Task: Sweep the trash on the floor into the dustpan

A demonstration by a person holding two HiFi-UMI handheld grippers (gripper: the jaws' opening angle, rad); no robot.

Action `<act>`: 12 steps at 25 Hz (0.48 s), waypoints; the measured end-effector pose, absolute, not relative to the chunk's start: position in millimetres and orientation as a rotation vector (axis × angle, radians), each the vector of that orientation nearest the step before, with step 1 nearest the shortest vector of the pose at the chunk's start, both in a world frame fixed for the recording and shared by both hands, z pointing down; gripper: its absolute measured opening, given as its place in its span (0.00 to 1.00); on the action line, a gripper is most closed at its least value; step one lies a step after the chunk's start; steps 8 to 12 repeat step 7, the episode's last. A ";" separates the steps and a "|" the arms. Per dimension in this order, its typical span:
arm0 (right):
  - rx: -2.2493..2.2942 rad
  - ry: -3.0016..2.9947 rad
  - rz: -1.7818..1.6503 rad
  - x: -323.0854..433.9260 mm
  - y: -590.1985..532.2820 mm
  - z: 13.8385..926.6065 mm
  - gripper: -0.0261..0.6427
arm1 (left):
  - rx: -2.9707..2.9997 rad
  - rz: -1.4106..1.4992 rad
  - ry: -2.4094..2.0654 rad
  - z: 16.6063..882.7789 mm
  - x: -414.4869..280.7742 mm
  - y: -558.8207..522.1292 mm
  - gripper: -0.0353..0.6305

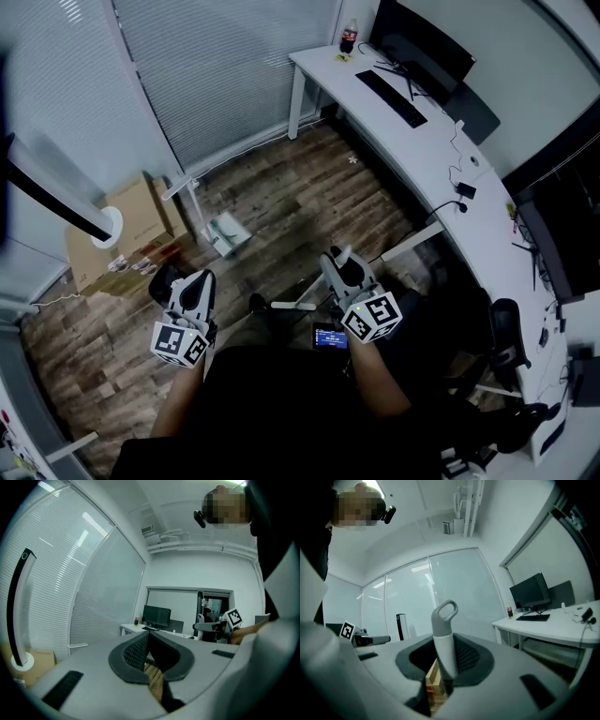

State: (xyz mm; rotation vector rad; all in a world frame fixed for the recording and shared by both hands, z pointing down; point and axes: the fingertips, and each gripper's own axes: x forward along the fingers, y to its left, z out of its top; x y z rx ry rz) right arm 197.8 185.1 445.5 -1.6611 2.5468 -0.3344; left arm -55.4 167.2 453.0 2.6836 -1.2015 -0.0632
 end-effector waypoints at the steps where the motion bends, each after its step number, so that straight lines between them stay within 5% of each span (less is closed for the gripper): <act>1: -1.666 2.543 -0.333 198.7 185.5 445.1 0.17 | 2.683 -0.063 -1.201 454.2 -56.4 167.9 0.05; 12: -1.684 2.526 -0.329 194.2 181.9 445.7 0.17 | 2.714 -0.038 -1.208 454.3 -68.0 165.6 0.05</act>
